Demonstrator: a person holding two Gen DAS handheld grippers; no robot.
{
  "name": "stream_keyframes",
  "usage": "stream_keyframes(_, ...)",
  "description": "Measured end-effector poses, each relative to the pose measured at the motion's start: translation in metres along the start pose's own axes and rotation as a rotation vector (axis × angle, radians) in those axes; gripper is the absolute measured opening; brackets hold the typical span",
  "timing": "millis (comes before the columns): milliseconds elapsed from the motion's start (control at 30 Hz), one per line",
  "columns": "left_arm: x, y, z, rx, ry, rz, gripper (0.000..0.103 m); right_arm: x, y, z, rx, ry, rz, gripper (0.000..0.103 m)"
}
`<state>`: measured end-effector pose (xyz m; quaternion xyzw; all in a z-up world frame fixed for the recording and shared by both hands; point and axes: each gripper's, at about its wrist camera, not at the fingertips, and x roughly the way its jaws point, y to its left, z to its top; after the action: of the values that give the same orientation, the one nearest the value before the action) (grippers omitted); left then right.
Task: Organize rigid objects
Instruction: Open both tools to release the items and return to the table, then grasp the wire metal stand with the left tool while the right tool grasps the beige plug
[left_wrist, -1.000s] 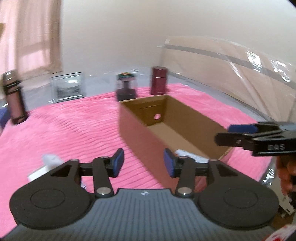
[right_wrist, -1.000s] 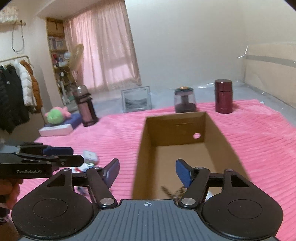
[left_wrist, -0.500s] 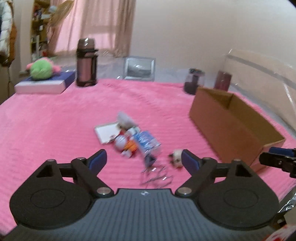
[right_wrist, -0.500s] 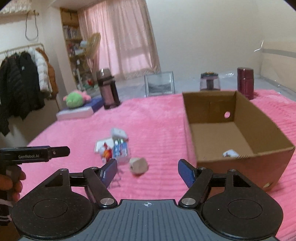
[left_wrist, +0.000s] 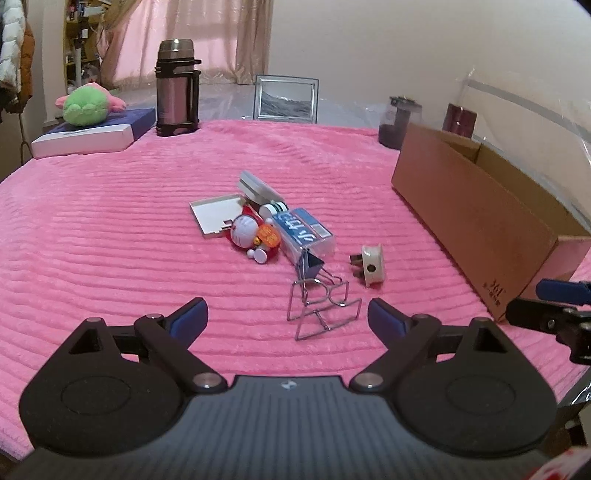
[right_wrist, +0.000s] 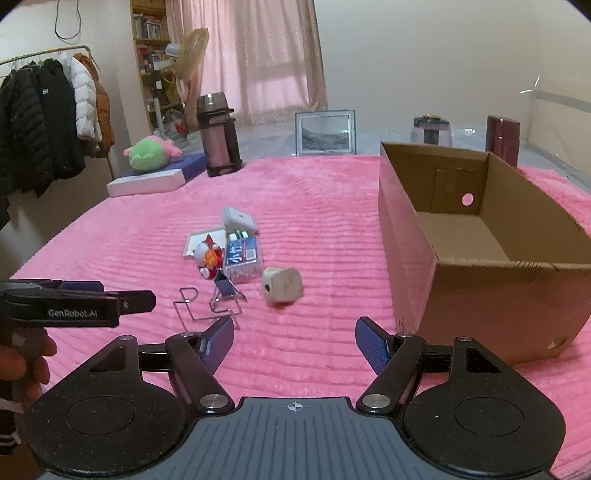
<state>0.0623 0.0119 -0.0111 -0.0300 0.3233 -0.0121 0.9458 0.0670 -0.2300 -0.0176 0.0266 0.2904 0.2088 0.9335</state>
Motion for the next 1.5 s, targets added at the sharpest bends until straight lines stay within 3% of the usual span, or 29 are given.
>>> stream_keyframes(400, 0.035, -0.010, -0.011, -0.057, 0.002, 0.018, 0.092, 0.026, -0.006, -0.024, -0.018, 0.046, -0.041, 0.070)
stream_keyframes(733, 0.068, -0.029, -0.018, -0.078, 0.011, 0.049, 0.092, 0.048, -0.017, -0.044, -0.033, 0.061, -0.025, 0.070)
stream_keyframes(967, 0.092, -0.040, -0.021, -0.116, -0.003, 0.114, 0.093, 0.060, -0.024, -0.050, -0.030, 0.087, -0.016, 0.070)
stream_keyframes(1233, 0.101, -0.048, -0.024, -0.052, -0.028, 0.199, 0.092, 0.065, -0.025, -0.051, -0.049, 0.093, -0.004, 0.070)
stream_keyframes(1333, 0.096, -0.041, -0.026, -0.039, -0.032, 0.188, 0.082, 0.065, -0.024, -0.052, -0.046, 0.090, 0.001, 0.070)
stream_keyframes(1400, 0.095, -0.037, -0.027, -0.029, -0.026, 0.182, 0.070, 0.067, -0.021, -0.052, -0.049, 0.092, 0.004, 0.070)
stream_keyframes(1500, 0.091, -0.031, -0.028, -0.021, -0.025, 0.180, 0.067, 0.067, -0.017, -0.052, -0.053, 0.093, 0.009, 0.070)
